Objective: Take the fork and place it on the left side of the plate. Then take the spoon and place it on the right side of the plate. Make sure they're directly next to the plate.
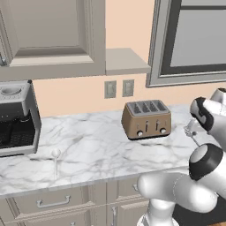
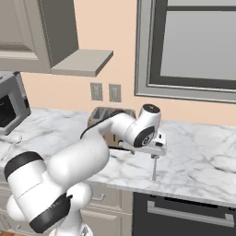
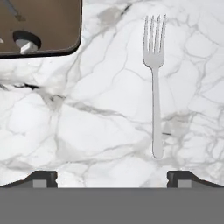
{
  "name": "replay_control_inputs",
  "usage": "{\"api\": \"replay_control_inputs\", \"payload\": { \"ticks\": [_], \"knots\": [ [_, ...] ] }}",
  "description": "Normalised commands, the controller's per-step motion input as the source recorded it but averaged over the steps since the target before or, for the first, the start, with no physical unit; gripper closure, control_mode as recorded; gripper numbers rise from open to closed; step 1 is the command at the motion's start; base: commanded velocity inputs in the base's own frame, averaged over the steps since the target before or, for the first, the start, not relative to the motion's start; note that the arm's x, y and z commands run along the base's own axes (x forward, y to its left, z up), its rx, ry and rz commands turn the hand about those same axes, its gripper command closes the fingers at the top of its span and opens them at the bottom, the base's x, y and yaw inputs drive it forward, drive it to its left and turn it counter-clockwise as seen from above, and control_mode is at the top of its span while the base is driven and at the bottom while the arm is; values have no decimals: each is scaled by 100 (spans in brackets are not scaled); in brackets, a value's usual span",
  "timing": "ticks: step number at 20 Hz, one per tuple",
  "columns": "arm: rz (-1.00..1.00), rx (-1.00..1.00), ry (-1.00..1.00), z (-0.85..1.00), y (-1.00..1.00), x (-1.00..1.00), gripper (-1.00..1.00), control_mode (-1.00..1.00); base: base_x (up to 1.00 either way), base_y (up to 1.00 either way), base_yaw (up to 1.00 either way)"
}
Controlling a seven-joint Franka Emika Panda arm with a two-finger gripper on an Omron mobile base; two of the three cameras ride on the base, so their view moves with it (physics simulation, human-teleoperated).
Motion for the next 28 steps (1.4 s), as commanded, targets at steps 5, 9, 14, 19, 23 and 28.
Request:
{"api": "replay_control_inputs", "payload": {
  "ticks": [5, 9, 14, 19, 23, 28],
  "knots": [
    [0, -6, 9, -42, -14, 26, -100, -100, 0, 0, 0],
    [0, -4, 2, -42, -19, 16, -100, -100, 0, 0, 0],
    [0, -3, 0, -37, -21, 18, -100, -100, 0, 0, 0],
    [0, -1, 1, -26, -14, 23, -100, -100, 0, 0, 0],
    [0, 0, 2, -22, -13, 24, -100, -100, 0, 0, 0],
    [0, 0, 1, -18, -13, 22, -100, -100, 0, 0, 0]
  ]
}}
